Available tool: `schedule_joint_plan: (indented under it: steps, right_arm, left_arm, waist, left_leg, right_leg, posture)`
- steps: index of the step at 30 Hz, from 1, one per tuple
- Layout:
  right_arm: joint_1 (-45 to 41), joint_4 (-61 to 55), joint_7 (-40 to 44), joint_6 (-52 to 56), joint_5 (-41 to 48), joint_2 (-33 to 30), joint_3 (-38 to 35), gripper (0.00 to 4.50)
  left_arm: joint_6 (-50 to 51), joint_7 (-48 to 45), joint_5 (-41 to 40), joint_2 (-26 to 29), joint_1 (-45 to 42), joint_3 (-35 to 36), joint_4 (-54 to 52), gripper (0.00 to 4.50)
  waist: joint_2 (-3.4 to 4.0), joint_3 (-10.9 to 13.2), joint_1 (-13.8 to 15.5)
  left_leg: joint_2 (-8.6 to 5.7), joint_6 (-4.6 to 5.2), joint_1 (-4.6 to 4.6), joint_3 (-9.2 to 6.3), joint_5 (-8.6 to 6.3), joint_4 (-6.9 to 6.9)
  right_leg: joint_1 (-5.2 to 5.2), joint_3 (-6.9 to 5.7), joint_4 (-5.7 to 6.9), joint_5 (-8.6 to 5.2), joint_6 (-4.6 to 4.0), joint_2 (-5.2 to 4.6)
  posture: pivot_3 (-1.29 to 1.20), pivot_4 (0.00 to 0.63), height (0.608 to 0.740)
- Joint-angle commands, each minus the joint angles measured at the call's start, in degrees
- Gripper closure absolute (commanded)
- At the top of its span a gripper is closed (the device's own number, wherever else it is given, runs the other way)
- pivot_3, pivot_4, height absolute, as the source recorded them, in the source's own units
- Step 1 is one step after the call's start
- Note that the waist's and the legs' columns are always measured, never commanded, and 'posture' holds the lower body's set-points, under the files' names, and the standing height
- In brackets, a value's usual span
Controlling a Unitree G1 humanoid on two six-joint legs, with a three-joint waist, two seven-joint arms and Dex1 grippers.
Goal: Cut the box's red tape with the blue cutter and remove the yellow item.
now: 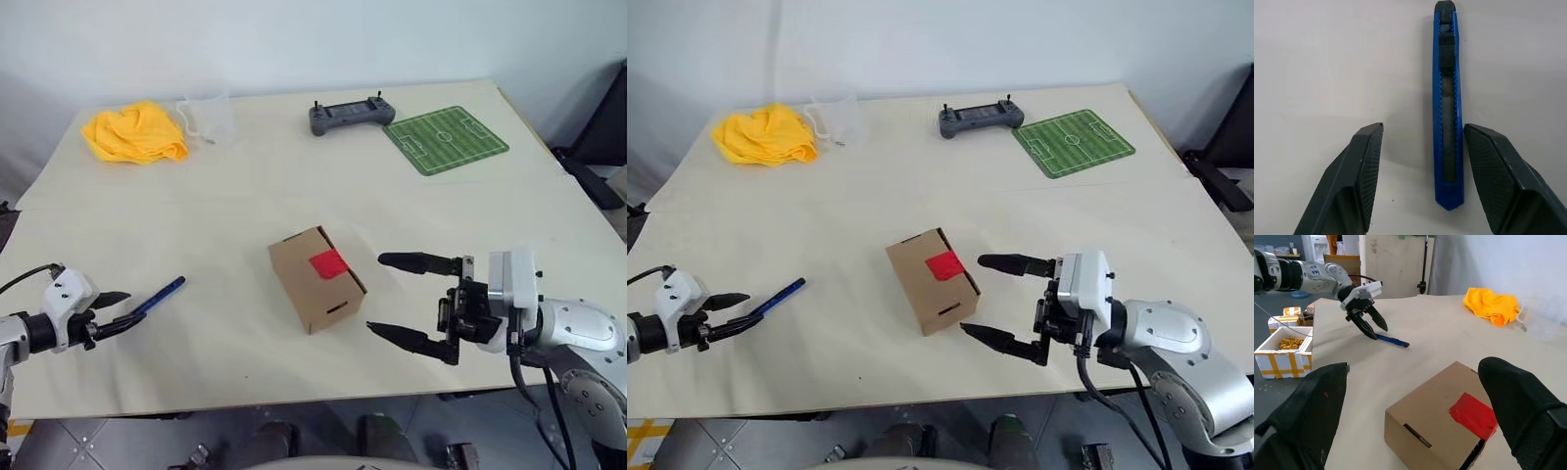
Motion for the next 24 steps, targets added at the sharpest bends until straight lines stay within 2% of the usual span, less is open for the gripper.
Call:
schedule_joint_plan:
  steps: [1, 2, 8, 18, 21, 24]
  right_arm:
    - [-0.6, -1.9, -0.1, -1.1, 0.5, 0.5, -0.1, 0.0]
    - [-0.7, -1.8, -0.1, -1.0, 0.6, 0.5, 0.0, 0.0]
    - [-1.5, -1.4, 0.0, -0.8, 0.8, 0.2, -0.1, 0.0]
    - [-1.1, -1.3, 0.4, -1.0, 0.6, 0.0, -0.2, 0.0]
    - [-0.8, -1.2, 0.6, -1.0, 0.6, -0.1, -0.5, 0.0]
    - [-0.5, -0.9, 1.3, -1.0, 0.8, -0.6, -1.1, 0.0]
  left_arm:
    - [2.4, 0.1, 2.2, -1.3, 4.2, -2.8, -0.1, 2.09]
    - [2.6, 0.3, 2.5, -1.4, 4.4, -3.2, -0.1, 2.26]
    - [1.7, 0.7, 3.5, -2.4, 3.0, -4.4, 3.3, 4.03]
    - [-6.9, -0.7, 4.5, -3.5, -1.7, -6.4, 14.7, 4.04]
    - [-8.9, -2.1, 3.7, -3.9, -2.8, -6.6, 16.1, 4.04]
    - [-9.8, -7.2, 1.4, -3.8, -3.8, -6.6, 13.0, 4.04]
  waist:
    - [0.0, 0.0, 0.0]
    - [0.01, 0.0, 0.1]
    - [0.34, -0.2, 0.2]
    - [0.79, -0.5, 0.2]
    - [0.8, -0.5, 0.2]
    - [0.79, -0.5, 0.3]
  left_leg:
    - [0.0, 0.0, 0.0, 0.0, -0.01, 0.0]
    - [0.01, 0.0, 0.0, 0.0, -0.03, 0.0]
    - [0.01, -0.02, 0.03, 0.01, -0.03, 0.01]
    - [0.1, 0.07, 0.49, 0.01, -0.07, -0.14]
    - [0.15, 0.14, 0.86, 0.01, -0.15, -0.27]
    - [0.19, 0.15, 0.9, 0.01, -0.18, -0.27]
  right_leg:
    - [0.0, 0.0, 0.0, 0.0, 0.0, 0.0]
    - [0.0, 0.0, -0.01, 0.0, 0.0, 0.0]
    - [0.02, -0.01, 0.0, 0.0, 0.0, 0.0]
    - [0.35, -0.03, 0.02, -0.02, -0.03, 0.06]
    - [0.74, -0.06, -0.1, -0.04, -0.07, 0.06]
    - [0.8, -0.07, -0.12, -0.05, -0.09, 0.06]
  posture:
    - [0.0, 0.15, 0.74]
    - [0.0, 0.15, 0.74]
    - [0.0, 0.15, 0.74]
    - [0.0, 0.15, 0.74]
    - [0.0, 0.15, 0.74]
    - [0.0, 0.15, 0.74]
